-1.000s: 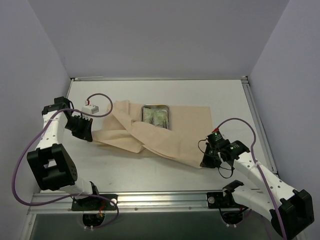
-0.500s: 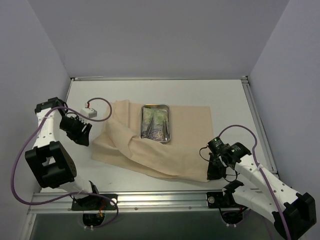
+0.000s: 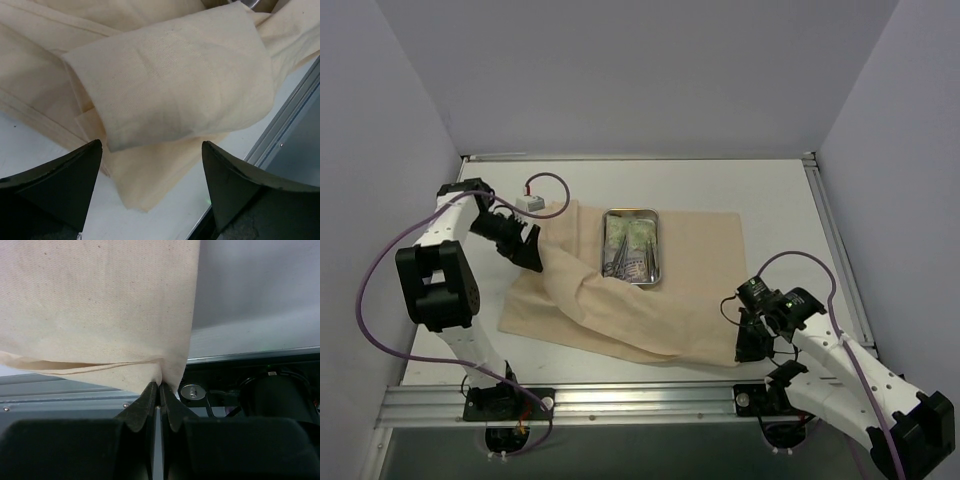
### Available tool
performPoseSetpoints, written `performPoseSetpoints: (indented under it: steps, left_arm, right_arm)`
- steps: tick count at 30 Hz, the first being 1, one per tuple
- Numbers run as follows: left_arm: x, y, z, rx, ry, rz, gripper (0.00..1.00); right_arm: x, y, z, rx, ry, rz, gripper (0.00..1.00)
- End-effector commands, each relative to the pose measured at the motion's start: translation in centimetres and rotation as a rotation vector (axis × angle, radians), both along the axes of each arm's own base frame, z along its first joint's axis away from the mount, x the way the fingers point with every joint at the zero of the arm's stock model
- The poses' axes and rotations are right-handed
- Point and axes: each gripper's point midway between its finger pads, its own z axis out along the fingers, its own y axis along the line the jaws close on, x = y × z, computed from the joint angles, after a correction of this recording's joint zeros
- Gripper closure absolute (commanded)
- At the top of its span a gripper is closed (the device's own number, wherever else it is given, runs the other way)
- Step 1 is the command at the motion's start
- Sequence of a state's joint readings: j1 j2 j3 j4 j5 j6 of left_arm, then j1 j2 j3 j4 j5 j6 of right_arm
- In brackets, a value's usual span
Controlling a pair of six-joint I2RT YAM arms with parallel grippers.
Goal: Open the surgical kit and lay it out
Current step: Open the surgical kit at the center of the board.
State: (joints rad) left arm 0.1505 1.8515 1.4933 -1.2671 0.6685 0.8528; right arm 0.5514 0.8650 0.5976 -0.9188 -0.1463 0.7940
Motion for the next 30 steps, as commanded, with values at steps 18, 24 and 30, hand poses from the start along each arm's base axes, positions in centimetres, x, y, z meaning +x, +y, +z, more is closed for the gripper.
performPoseSetpoints:
  steps: [18, 24, 30]
  left_arm:
    - [-3.7, 1.9, 0.2, 0.093, 0.153, 0.051, 0.98]
    - [-11.1, 5.7, -1.9, 0.304, 0.398, -0.055, 0.98]
    - [-14.1, 6.9, -2.9, 0.42, 0.484, -0.18, 0.87]
  right_arm:
    - [-0.2, -0.4, 1.2, -0.01, -0.018, -0.066, 1.0]
    - [-0.1, -0.5, 2.0, 0.001, -0.042, -0.088, 1.0]
    - [0.0, -0.7, 3.3, 0.0, -0.065, -0.097, 1.0]
